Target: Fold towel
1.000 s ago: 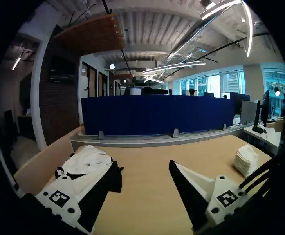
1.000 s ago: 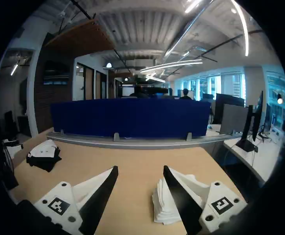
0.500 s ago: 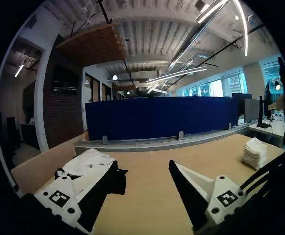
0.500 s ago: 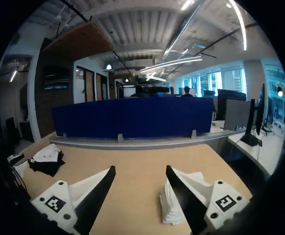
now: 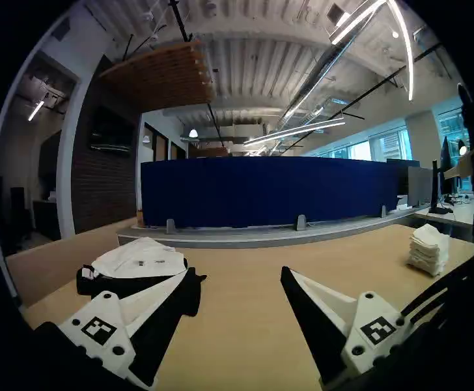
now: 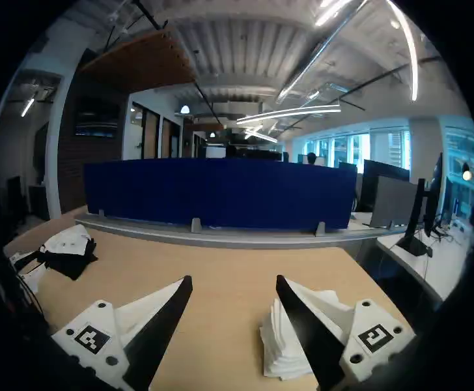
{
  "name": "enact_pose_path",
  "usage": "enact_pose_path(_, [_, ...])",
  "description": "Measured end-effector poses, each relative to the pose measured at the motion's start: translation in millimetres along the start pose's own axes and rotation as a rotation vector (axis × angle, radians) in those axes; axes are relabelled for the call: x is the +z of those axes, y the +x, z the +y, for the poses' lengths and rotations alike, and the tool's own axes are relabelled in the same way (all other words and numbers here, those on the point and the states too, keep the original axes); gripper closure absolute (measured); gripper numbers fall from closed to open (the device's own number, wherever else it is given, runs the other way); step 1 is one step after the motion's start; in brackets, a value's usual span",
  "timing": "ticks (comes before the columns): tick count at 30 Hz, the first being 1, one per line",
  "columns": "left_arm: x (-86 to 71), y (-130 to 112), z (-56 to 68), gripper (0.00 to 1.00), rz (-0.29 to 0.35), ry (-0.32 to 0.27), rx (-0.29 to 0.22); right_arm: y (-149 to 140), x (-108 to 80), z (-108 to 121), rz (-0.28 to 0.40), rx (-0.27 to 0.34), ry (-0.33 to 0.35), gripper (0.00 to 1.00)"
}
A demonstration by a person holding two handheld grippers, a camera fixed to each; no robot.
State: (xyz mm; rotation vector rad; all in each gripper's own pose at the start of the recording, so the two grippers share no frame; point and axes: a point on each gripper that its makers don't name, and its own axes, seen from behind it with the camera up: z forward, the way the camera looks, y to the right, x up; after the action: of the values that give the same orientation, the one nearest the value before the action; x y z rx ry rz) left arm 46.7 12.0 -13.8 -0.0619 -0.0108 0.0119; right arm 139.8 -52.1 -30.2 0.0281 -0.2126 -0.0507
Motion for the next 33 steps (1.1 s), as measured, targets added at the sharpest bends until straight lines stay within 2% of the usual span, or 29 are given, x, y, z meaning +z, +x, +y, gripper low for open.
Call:
enact_pose_path(9, [10.1,-24,1.2,0.03,0.007,-0.003,-0.02,-8,12.2,3,-0.006,-0.011,-0.018,0.0])
enact_pose_path(18, [15.4,-45,-1.3,0.03,0.009,0.02,-0.016,-10,21.6,-3,-0.003,-0.028,-0.017,0.0])
enact_pose_path(21, [15.1,-46,-3.9,0.03,0.009,0.024,-0.013,-12,24.2,-5,-0.004,-0.026,-0.013,0.0])
enact_pose_path(33, [16.1,-45,1.3,0.03,0.012,0.023,-0.012,-12,25.3,-1,0.0,-0.013,-0.009,0.0])
